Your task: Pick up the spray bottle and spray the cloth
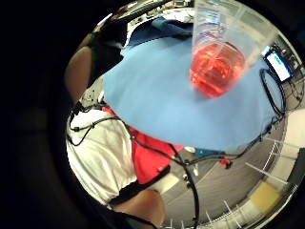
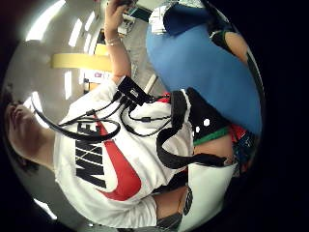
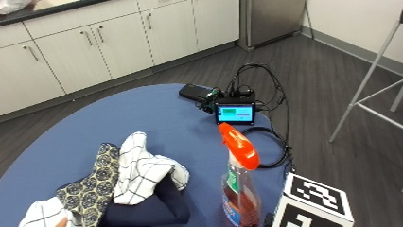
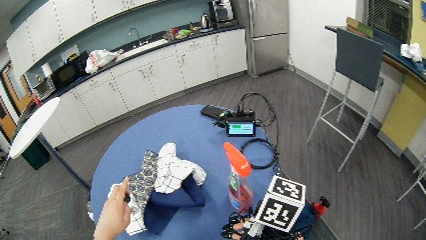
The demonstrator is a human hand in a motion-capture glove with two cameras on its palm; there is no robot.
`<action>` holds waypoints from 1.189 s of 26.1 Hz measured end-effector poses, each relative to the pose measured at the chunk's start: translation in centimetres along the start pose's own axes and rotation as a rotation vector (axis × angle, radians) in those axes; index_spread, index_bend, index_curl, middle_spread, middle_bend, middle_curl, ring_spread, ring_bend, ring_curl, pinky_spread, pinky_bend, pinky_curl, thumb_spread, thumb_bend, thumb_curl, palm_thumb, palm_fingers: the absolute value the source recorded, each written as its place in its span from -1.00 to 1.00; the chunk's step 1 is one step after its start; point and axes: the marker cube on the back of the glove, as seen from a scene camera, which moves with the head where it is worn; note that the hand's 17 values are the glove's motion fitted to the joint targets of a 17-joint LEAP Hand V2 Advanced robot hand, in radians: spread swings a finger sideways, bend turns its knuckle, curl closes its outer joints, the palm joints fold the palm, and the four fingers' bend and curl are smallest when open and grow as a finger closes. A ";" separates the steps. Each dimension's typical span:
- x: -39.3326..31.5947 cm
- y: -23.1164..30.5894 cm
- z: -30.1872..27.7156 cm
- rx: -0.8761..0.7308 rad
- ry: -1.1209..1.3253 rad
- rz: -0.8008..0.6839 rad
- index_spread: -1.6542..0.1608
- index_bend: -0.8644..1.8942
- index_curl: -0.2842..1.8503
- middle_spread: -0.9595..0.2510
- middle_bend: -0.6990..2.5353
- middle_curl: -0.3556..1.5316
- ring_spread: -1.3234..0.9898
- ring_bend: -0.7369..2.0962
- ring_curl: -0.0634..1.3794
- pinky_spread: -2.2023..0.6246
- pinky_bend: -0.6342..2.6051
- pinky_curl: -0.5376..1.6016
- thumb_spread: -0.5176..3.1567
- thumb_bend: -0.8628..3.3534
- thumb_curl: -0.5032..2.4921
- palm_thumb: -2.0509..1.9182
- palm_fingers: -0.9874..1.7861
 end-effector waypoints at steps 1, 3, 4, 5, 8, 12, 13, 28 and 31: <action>-0.1 -0.1 0.0 0.003 0.000 -0.002 0.67 -0.15 -0.64 0.59 -0.37 -0.53 0.16 -0.32 -0.85 0.59 -0.38 -0.44 -0.49 -0.44 -0.60 0.28 0.25; -0.4 -0.4 0.0 0.016 0.002 -0.011 0.63 -0.15 -0.60 0.59 -0.37 -0.49 0.16 -0.33 -0.79 0.61 -0.37 -0.40 -0.41 -0.42 -0.58 0.30 0.23; -0.6 -0.5 -0.1 0.024 0.004 -0.017 0.62 -0.16 -0.57 0.59 -0.37 -0.48 0.16 -0.34 -0.77 0.61 -0.36 -0.38 -0.38 -0.42 -0.57 0.30 0.22; -0.8 -0.7 -0.1 0.032 0.006 -0.022 0.60 -0.16 -0.56 0.59 -0.37 -0.46 0.17 -0.34 -0.75 0.62 -0.36 -0.37 -0.35 -0.42 -0.57 0.31 0.21; -1.1 -0.8 -0.5 0.066 0.010 -0.038 0.56 -0.18 -0.52 0.59 -0.38 -0.43 0.17 -0.36 -0.73 0.63 -0.34 -0.34 -0.28 -0.42 -0.55 0.31 0.18; -0.3 -0.5 -2.3 0.175 0.005 -0.051 0.52 -0.20 -0.50 0.60 -0.38 -0.40 0.18 -0.37 -0.72 0.64 -0.33 -0.31 -0.20 -0.44 -0.54 0.31 0.15; 0.2 -0.3 -3.0 0.218 0.002 -0.046 0.51 -0.21 -0.50 0.60 -0.38 -0.39 0.18 -0.37 -0.72 0.64 -0.32 -0.31 -0.19 -0.44 -0.54 0.31 0.15; 10.8 -2.0 -8.5 0.705 -0.314 0.192 0.50 -0.30 -0.50 0.55 -0.40 -0.32 0.15 -0.24 -0.57 0.61 -0.30 -0.27 -0.15 -0.53 -0.53 0.26 0.28; 12.5 -3.6 -8.1 0.676 -0.386 0.142 0.51 -0.31 -0.51 0.54 -0.40 -0.30 0.14 -0.23 -0.54 0.60 -0.29 -0.26 -0.16 -0.54 -0.52 0.27 0.27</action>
